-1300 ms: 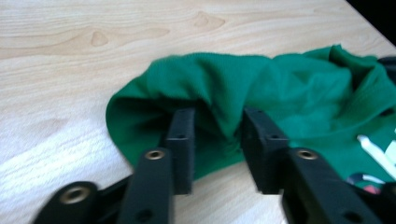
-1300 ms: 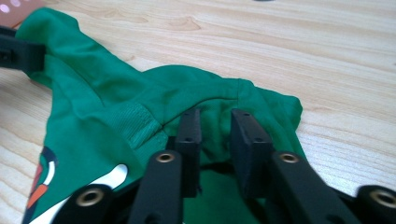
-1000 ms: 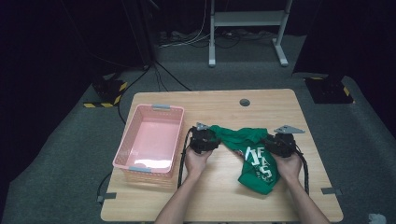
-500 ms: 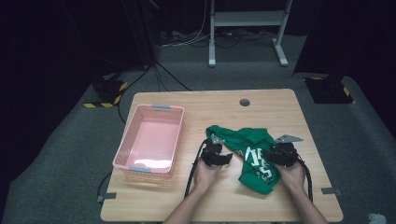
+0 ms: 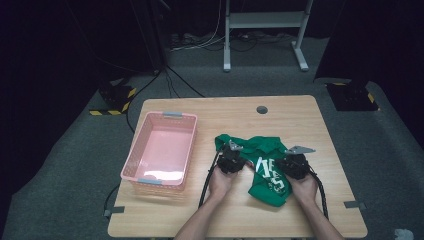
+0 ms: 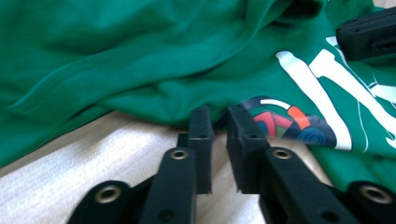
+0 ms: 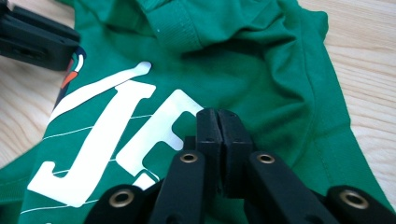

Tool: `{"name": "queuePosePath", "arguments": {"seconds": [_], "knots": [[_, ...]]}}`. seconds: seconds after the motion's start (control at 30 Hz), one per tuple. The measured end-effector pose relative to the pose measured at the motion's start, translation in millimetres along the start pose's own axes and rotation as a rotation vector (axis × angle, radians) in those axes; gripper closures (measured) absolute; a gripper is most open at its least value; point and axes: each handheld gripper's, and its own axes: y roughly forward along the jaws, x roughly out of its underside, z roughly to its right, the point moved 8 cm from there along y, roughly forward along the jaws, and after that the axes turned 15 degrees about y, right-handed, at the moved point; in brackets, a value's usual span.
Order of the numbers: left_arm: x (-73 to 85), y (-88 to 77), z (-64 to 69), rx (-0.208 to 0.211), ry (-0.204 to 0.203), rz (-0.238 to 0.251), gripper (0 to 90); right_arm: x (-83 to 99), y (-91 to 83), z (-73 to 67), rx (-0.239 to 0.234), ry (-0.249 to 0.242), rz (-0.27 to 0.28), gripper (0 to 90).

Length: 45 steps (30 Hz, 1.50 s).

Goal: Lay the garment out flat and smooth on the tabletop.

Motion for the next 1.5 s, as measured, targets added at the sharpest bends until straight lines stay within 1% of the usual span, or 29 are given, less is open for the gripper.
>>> {"name": "queuePosePath", "arguments": {"seconds": [0.07, 0.17, 0.2, 0.27, 0.3, 0.37, 0.47, 0.5, 0.57, 0.63, 0.73, 0.83, 0.93, 1.0, 1.03, 1.1, 1.13, 1.17, 1.2, 1.3, 1.37, 1.43, 1.5], "knots": [[-0.2, -0.6, -2.9, -0.003, -0.004, 0.0, 83.4, -1.9, 2.8, -2.8, -0.008, 0.015, 0.001, 88.3], [0.1, -6.7, -7.1, -0.012, -0.015, 0.015, 82.4, -5.6, 7.0, -8.2, -0.009, 0.009, 0.004, 86.9], [0.0, -10.1, -7.6, -0.012, -0.017, 0.025, 79.5, -6.7, 6.7, -9.7, -0.008, 0.003, 0.009, 84.7], [-0.4, -17.5, -5.1, 0.003, -0.022, 0.039, 71.1, -9.1, 2.2, -11.9, -0.017, 0.005, 0.029, 78.8], [-0.3, -21.7, -2.3, 0.008, -0.016, 0.045, 67.2, -10.3, -1.1, -11.8, -0.018, 0.001, 0.041, 75.2], [-0.5, -30.5, 7.9, 0.041, -0.005, 0.064, 60.0, -11.2, -8.4, -9.5, -0.005, -0.002, 0.05, 68.9], [0.9, -42.2, 25.3, 0.078, 0.02, 0.088, 52.6, -10.0, -16.6, -1.9, 0.017, 0.002, 0.045, 62.7], [2.1, -44.2, 30.6, 0.093, 0.021, 0.089, 50.6, -9.3, -18.0, 0.8, 0.023, 0.001, 0.04, 61.5], [5.1, -45.1, 40.6, 0.114, 0.025, 0.085, 47.7, -7.6, -19.3, 4.8, 0.036, 0.002, 0.034, 59.5], [7.3, -44.1, 46.4, 0.125, 0.034, 0.078, 46.3, -6.1, -18.6, 6.7, 0.044, -0.001, 0.027, 58.0], [8.7, -38.6, 54.2, 0.133, 0.04, 0.065, 45.1, -3.5, -15.0, 6.3, 0.06, -0.018, 0.014, 57.8], [7.6, -33.0, 60.7, 0.128, 0.077, 0.049, 44.9, 0.0, -10.5, 5.3, 0.073, -0.031, -0.005, 58.3], [5.9, -28.1, 65.2, 0.105, 0.118, 0.03, 46.9, 3.8, -6.2, 5.9, 0.084, -0.05, -0.023, 62.6], [5.5, -24.8, 67.3, 0.086, 0.15, 0.007, 51.5, 3.6, -6.0, 5.8, 0.089, -0.061, -0.022, 66.9], [5.8, -22.7, 68.0, 0.071, 0.168, -0.012, 54.4, 3.4, -5.8, 6.0, 0.089, -0.069, -0.022, 68.9], [8.9, -16.5, 68.1, 0.029, 0.217, -0.066, 61.0, 3.4, -5.7, 6.3, 0.084, -0.072, -0.021, 72.0], [8.7, -15.5, 68.9, 0.037, 0.218, -0.058, 63.4, 3.5, -5.8, 6.5, 0.085, -0.075, -0.02, 74.0], [8.0, -15.2, 69.2, 0.043, 0.208, -0.061, 67.0, 3.5, -5.9, 6.6, 0.086, -0.08, -0.02, 76.2], [7.4, -15.1, 69.7, 0.046, 0.216, -0.067, 70.1, 3.6, -5.9, 6.6, 0.087, -0.085, -0.02, 78.5], [5.1, -14.3, 72.6, 0.024, 0.271, -0.088, 81.0, 3.8, -5.8, 6.1, 0.09, -0.098, -0.02, 84.3], [4.1, -13.7, 72.8, 0.015, 0.281, -0.094, 85.0, 3.8, -5.7, 6.0, 0.092, -0.099, -0.019, 85.0], [4.3, -14.0, 70.8, 0.025, 0.271, -0.091, 86.7, 3.4, -5.8, 6.6, 0.089, -0.098, -0.018, 85.6], [6.0, -15.9, 67.9, 0.025, 0.255, -0.09, 87.5, 3.1, -6.0, 7.6, 0.086, -0.088, -0.015, 85.9]]}}
